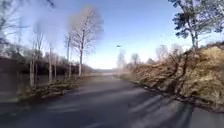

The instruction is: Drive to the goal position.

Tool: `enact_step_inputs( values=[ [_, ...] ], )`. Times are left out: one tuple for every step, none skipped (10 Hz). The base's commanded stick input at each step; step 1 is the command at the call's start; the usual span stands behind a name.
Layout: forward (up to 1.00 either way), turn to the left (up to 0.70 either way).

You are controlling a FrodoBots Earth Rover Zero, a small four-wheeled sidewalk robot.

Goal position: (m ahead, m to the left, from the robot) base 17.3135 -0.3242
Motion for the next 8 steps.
enact_step_inputs(
  values=[
    [1.0, 0.22],
    [1.0, 0.4],
    [1.0, 0.4],
    [1.0, 0.4],
    [1.0, 0.4],
    [1.0, 0.4],
    [1.0, 0.4],
    [1.0, 0.0]
  ],
)
